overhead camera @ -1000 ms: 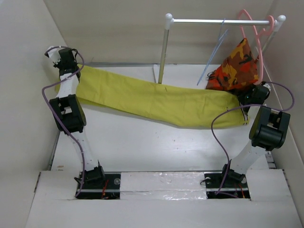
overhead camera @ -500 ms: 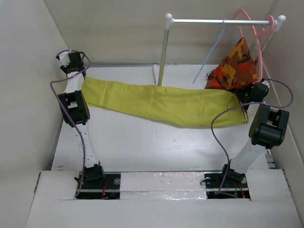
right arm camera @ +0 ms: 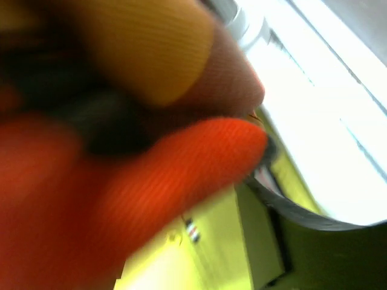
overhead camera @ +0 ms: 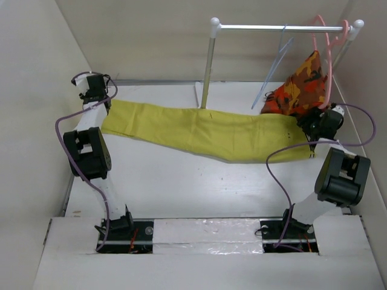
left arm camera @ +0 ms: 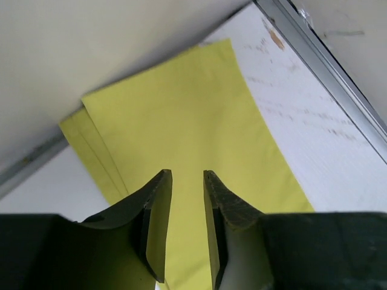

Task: Place the trousers on the hanger
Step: Fold the trousers at the center of the board.

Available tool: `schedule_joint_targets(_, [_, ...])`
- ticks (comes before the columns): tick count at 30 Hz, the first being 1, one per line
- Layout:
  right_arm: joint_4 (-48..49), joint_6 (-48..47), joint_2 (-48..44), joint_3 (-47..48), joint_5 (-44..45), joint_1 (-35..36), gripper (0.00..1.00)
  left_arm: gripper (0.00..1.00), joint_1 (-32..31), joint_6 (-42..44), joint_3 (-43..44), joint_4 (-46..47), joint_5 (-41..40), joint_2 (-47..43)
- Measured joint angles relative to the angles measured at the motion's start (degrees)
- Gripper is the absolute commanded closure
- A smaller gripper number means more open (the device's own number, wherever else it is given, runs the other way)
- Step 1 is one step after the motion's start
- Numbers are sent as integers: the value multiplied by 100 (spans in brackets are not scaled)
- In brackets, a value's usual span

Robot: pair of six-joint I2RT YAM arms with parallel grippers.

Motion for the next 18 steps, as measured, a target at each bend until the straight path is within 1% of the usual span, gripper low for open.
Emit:
schedule_joint_targets(1, [11, -28, -212, -186, -26, 39, 67, 75, -20, -61, -199, 24, 105, -184])
schedule_joint_targets(2, [31, -55, -407, -343, -52, 87, 86, 72, -37, -114, -358, 31, 219, -317])
schedule_joint_targets(3, [96, -50, -568, -501, -74, 155, 100, 70, -37, -173, -450, 20, 343, -374])
schedule_joint_targets(4, [151, -57, -710, -654, -111, 236, 100, 69, -33, -201, -544, 7, 417, -402])
schedule_joint_targets(6, [278, -35, -879, -938, -190, 411, 100, 63, 4, -264, -658, -101, 627, -356])
schedule_joint_targets(7, [334, -48, -905, -1067, -229, 481, 100, 62, 31, -299, -702, -190, 708, -315])
schedule_joint_targets(8, [391, -46, -905, -1174, -271, 538, 98, 57, 70, -334, -754, -247, 789, -262])
schedule_joint_targets(9, [407, -50, -898, -1276, -310, 570, 88, 56, 109, -356, -800, -315, 848, -210])
schedule_joint_targets(10, [404, -42, -887, -1399, -363, 592, 82, 54, 149, -393, -852, -361, 879, -151])
schedule_joint_targets(11, [446, -50, -883, -1515, -407, 595, 74, 54, 188, -420, -909, -391, 901, -105])
schedule_joint_targets(12, [479, -46, -881, -1628, -452, 575, 55, 53, 227, -439, -966, -426, 914, -55])
schedule_joint_targets(13, [518, -33, -879, -1740, -494, 531, 48, 53, 258, -459, -1008, -459, 922, -13])
schedule_joint_targets(15, [621, -17, -866, -1937, -573, 417, 39, 53, 299, -496, -1047, -531, 927, 94])
schedule_joint_targets(18, [831, 68, -872, -2212, -621, 199, 38, 53, 343, -540, -1047, -533, 931, 254])
